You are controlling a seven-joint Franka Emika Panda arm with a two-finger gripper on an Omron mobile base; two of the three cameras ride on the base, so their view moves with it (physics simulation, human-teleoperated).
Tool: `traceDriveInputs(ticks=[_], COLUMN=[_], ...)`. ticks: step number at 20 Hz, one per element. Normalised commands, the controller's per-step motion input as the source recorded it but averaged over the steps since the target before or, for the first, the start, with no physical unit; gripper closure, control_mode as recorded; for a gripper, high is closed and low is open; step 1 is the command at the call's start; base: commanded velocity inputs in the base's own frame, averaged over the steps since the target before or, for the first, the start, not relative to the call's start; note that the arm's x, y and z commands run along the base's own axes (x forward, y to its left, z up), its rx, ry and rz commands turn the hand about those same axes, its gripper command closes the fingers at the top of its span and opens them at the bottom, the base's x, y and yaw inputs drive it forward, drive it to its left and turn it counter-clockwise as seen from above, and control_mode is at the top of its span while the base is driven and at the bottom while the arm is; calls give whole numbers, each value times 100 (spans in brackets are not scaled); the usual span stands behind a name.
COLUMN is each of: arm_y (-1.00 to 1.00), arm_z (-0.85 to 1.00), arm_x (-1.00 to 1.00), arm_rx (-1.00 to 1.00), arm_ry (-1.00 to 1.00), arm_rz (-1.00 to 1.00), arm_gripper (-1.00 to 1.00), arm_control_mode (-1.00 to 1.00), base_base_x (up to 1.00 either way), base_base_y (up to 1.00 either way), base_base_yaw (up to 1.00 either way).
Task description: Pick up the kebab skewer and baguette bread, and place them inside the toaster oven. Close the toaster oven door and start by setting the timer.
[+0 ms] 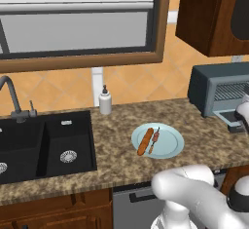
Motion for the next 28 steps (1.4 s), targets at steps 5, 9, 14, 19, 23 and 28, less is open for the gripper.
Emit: traceDriveInputs(ticks=[5, 9, 14, 19, 23, 28], arm_y=[-63, -18, 0, 19, 65, 56], arm_z=[-14, -4, 0, 2, 12, 6], arm_x=[0, 2, 1, 0, 42, 6], arm_rx=[-1, -3, 0, -6, -22, -11], arm_ry=[-5, -4, 0, -15, -20, -2], arm_rz=[39, 22, 1, -1, -7, -1], arm_gripper=[-100, -100, -100, -100, -100, -100], arm_control_mode=[-100, -100, -100, -100, -100, -100], base_base_x=[0, 0, 0, 0, 0, 0], base_base_y=[0, 0, 0, 0, 0, 0], base_base_yaw=[0, 0, 0, 0, 0, 0])
